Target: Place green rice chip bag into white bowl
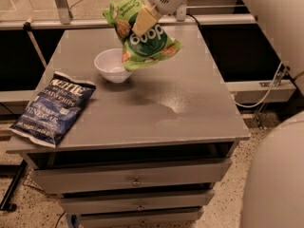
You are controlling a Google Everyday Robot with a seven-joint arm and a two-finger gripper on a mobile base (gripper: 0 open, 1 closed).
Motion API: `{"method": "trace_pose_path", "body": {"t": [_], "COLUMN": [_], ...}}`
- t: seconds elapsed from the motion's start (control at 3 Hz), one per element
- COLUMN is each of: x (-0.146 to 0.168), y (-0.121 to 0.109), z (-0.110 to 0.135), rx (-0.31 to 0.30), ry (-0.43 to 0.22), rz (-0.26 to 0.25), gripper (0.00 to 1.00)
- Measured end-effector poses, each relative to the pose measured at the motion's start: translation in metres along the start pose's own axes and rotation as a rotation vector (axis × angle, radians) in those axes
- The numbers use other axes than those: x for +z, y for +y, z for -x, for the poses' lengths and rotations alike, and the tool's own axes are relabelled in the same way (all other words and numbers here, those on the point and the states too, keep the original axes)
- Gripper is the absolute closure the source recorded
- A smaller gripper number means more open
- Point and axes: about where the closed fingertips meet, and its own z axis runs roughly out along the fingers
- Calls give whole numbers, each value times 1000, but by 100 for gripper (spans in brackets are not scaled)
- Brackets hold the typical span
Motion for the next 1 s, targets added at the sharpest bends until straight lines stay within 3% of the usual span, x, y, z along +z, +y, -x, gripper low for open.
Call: {"method": "trace_pose_path", "body": {"t": [0.67,1.0], "x": [42,76], "y": [29,29], "z": [38,43], "rx": [-122,-135], "ry": [7,42], "rz": [105,159], "gripper": [100,100]}}
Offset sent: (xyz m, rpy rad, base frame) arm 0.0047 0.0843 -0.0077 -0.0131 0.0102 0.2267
